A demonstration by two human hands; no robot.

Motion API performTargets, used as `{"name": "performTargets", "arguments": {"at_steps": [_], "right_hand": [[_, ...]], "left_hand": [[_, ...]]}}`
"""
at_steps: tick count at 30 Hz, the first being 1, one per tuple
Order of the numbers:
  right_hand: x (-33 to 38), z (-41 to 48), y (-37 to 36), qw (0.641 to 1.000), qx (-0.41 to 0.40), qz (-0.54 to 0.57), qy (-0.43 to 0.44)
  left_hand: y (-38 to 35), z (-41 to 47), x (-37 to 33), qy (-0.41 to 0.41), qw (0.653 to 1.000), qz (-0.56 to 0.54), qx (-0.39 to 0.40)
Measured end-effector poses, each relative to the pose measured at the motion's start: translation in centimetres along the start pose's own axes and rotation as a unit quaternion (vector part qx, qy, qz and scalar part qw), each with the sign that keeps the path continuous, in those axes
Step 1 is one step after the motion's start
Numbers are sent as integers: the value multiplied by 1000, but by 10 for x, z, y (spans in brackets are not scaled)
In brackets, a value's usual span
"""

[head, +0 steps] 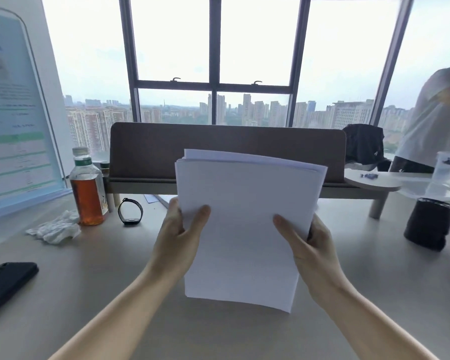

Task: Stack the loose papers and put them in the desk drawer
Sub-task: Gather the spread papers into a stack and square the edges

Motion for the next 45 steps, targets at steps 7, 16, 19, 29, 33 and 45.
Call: {"name": "performTargets", "arguments": {"at_steps": [7,16,19,29,33,45], "right_hand": [[3,2,0,1000,11,1,10],[-2,2,6,1000,20,-4,11],[-5,2,6,1000,17,-9,14],[-14,4,-2,999,-31,-7,24],[-19,-3,-4,999,-34,-27,23],[-22,-12,-6,995,-1,-95,25]], "left_hand": [[-20,24,-90,-342,784,510,89],[-11,27,-70,-374,785,492,42],[9,23,-52,-249,925,276,-81],[1,11,15,55,987,-148,22],[2,0,27,78,982,-169,40],[6,-14,41,81,992,-96,31]]}}
Point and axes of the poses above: each hand's wrist, its own z-axis towards the middle knuckle, its own y-axis out of the back of the hand, x = y × z, the point moved 1 cm from there along z, towards the middle knuckle, and after that the axes turned 6 degrees about -z, right-handed, at the moved point
